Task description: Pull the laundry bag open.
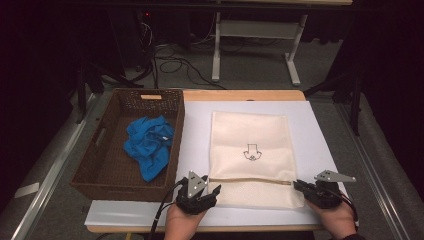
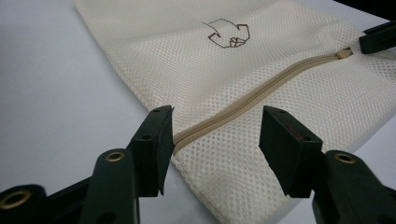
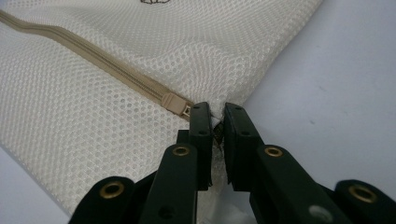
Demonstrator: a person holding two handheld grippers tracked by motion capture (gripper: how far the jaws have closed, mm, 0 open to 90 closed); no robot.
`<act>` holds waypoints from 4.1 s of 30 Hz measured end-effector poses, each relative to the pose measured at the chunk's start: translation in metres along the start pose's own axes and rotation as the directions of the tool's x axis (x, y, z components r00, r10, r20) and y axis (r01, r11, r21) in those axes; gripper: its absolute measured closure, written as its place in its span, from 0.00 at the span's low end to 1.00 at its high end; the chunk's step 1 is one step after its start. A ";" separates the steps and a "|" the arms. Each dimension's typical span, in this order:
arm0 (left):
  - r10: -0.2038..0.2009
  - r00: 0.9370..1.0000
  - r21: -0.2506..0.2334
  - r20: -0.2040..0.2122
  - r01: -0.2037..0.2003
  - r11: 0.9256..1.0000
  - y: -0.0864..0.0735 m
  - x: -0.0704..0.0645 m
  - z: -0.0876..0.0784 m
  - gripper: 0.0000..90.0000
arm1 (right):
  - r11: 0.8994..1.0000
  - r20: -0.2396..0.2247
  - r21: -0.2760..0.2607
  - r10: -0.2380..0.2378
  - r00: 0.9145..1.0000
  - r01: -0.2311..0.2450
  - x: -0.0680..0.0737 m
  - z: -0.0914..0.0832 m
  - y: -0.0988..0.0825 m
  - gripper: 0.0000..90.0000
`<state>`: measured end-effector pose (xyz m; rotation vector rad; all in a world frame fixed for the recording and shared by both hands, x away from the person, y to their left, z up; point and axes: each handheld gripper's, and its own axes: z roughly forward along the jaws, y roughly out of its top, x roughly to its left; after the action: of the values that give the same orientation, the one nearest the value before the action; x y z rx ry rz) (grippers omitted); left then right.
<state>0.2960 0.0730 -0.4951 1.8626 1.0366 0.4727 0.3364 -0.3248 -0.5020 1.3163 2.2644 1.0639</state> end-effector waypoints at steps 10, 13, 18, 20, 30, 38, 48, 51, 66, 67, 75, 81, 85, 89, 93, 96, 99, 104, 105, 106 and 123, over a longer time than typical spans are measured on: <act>-0.003 1.000 -0.015 0.002 0.003 1.000 0.001 -0.001 -0.002 0.52 | 0.993 0.029 -0.111 -0.033 0.999 0.036 0.009 -0.016 0.002 0.93; -0.002 1.000 -0.019 0.004 0.002 1.000 0.000 -0.001 -0.001 0.51 | 0.990 0.029 -0.133 -0.039 0.999 0.043 0.010 -0.018 0.003 0.93; 0.003 1.000 -0.020 0.006 -0.003 1.000 0.000 -0.001 -0.001 0.50 | 0.981 0.041 -0.180 -0.064 0.997 0.071 0.014 -0.024 0.003 0.93; 0.005 1.000 -0.020 0.008 -0.005 1.000 0.000 -0.001 -0.001 0.49 | 0.977 0.045 -0.200 -0.069 0.997 0.077 0.015 -0.027 0.004 0.93; 0.024 1.000 -0.028 0.017 -0.023 0.999 0.001 -0.002 -0.002 0.48 | 0.968 0.040 -0.237 -0.071 0.997 0.078 0.018 -0.034 0.004 0.93; 0.039 0.999 -0.036 0.027 -0.038 0.999 0.004 -0.009 0.002 0.44 | 0.966 0.035 -0.245 -0.075 0.997 0.081 0.020 -0.035 0.005 0.93; 0.032 0.994 -0.063 0.100 -0.025 0.998 0.024 -0.032 0.013 0.46 | 0.965 0.018 -0.249 -0.079 0.997 0.081 0.022 -0.035 0.006 0.93; 0.032 0.992 -0.072 0.121 -0.023 0.997 0.030 -0.042 0.020 0.46 | 0.965 0.012 -0.249 -0.079 0.997 0.079 0.023 -0.035 0.006 0.93; 0.061 0.980 -0.084 0.188 -0.046 0.995 0.049 -0.079 0.051 0.52 | 0.957 -0.003 -0.273 -0.100 0.995 0.096 0.024 -0.038 0.008 0.93; 0.062 0.979 -0.080 0.197 -0.047 0.996 0.049 -0.081 0.053 0.54 | 0.958 -0.003 -0.272 -0.098 0.995 0.093 0.024 -0.038 0.008 0.93; 0.073 0.970 -0.063 0.233 -0.060 0.996 0.051 -0.097 0.069 0.65 | 0.954 -0.009 -0.282 -0.108 0.994 0.101 0.025 -0.040 0.009 0.93; 0.088 0.966 -0.052 0.241 -0.078 0.996 0.054 -0.107 0.080 0.69 | 0.952 -0.013 -0.287 -0.119 0.993 0.110 0.028 -0.041 0.010 0.93; 0.091 0.966 -0.054 0.240 -0.081 0.995 0.055 -0.110 0.087 0.72 | 0.951 -0.012 -0.289 -0.121 0.993 0.112 0.028 -0.041 0.010 0.93; 0.078 0.967 -0.059 0.244 -0.066 0.996 0.056 -0.114 0.093 0.71 | 0.951 -0.012 -0.287 -0.121 0.993 0.113 0.028 -0.040 0.010 0.93; 0.076 0.966 -0.055 0.249 -0.064 0.996 0.057 -0.116 0.099 0.69 | 0.951 -0.014 -0.290 -0.122 0.992 0.112 0.028 -0.040 0.010 0.93; 0.052 0.966 -0.047 0.255 -0.042 0.998 0.058 -0.117 0.105 0.64 | 0.952 -0.019 -0.287 -0.121 0.992 0.111 0.028 -0.040 0.010 0.93; 0.035 0.963 -0.043 0.267 -0.024 0.999 0.058 -0.117 0.110 0.62 | 0.951 -0.023 -0.286 -0.128 0.991 0.117 0.029 -0.040 0.010 0.93; 0.024 0.959 -0.038 0.283 -0.014 0.999 0.057 -0.117 0.113 0.57 | 0.950 -0.025 -0.288 -0.135 0.991 0.122 0.029 -0.039 0.010 0.94; 0.019 0.957 -0.039 0.291 -0.009 0.999 0.056 -0.116 0.114 0.57 | 0.950 -0.026 -0.288 -0.135 0.990 0.122 0.030 -0.039 0.010 0.93; 0.011 0.955 -0.039 0.298 0.000 0.999 0.056 -0.117 0.114 0.57 | 0.949 -0.027 -0.289 -0.137 0.990 0.124 0.030 -0.039 0.010 0.94; 0.003 0.942 -0.041 0.337 0.012 0.999 0.058 -0.118 0.112 0.77 | 0.949 -0.029 -0.291 -0.135 0.990 0.120 0.029 -0.039 0.009 0.94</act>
<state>0.3313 -0.0957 -0.4903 1.8233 0.7927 0.1609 0.3039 -0.3146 -0.4663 1.0224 2.0946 1.3316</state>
